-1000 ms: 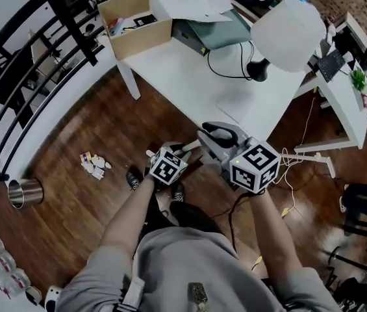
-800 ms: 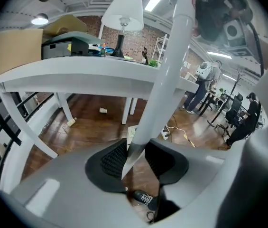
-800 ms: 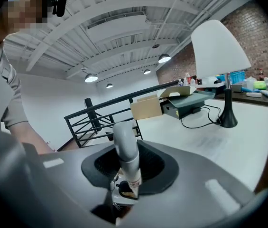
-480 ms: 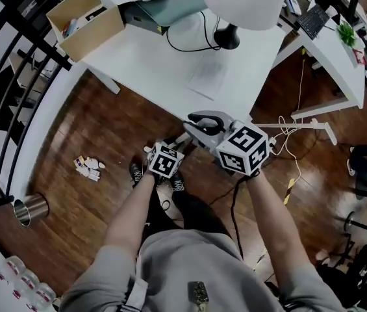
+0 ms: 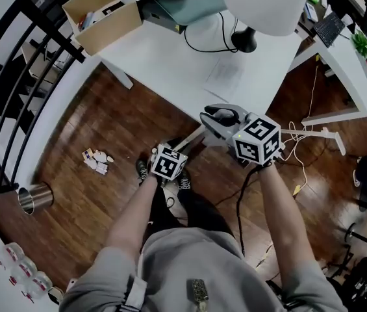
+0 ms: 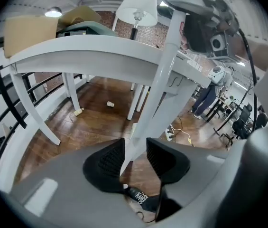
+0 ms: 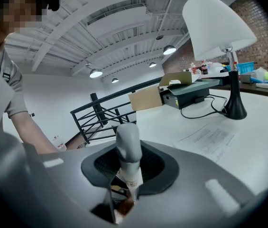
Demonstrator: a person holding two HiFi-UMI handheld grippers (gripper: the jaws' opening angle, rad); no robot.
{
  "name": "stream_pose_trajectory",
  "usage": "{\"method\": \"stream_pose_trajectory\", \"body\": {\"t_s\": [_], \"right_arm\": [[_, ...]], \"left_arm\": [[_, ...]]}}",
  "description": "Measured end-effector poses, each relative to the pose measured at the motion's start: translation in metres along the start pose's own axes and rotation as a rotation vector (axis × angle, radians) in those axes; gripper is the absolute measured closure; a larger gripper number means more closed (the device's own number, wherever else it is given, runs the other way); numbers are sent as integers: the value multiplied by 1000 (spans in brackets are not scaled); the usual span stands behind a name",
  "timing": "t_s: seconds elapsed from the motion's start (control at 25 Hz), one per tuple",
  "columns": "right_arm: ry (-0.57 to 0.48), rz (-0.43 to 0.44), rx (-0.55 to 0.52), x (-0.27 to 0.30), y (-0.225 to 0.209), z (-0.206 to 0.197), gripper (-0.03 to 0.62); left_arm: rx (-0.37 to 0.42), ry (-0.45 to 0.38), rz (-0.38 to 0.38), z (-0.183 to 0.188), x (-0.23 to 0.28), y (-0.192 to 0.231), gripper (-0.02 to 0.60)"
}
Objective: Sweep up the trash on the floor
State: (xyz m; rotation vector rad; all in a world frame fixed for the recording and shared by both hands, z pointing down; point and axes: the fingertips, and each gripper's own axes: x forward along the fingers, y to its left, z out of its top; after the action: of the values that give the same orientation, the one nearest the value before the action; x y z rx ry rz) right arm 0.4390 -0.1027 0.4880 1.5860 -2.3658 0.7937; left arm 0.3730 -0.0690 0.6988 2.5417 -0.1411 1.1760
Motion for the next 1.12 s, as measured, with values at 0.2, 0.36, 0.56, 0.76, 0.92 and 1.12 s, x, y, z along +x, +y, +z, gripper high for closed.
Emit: {"method": "stream_pose_trajectory", "body": {"t_s": [0.2, 0.36, 0.56, 0.76, 0.92, 1.12], "right_arm": [[7, -71, -55, 4, -2, 4, 496], [-73, -111, 3, -12, -7, 15, 370], [-108, -151, 23, -36, -7, 19, 370], [-159, -180, -6, -56, -2, 38, 370], [-202, -230, -78, -62, 11, 64, 372], [-221, -235, -176, -34, 47, 99, 431]], "left_arm": [[-32, -19, 12, -2, -16, 2, 436], [-39, -48, 11, 1, -37, 3, 446], [-57, -95, 45, 8, -66, 8, 460], [-78, -155, 106, 15, -101, 17, 483], [-109, -218, 169, 18, -136, 31, 534], [-145, -330, 255, 15, -199, 51, 574]]}}
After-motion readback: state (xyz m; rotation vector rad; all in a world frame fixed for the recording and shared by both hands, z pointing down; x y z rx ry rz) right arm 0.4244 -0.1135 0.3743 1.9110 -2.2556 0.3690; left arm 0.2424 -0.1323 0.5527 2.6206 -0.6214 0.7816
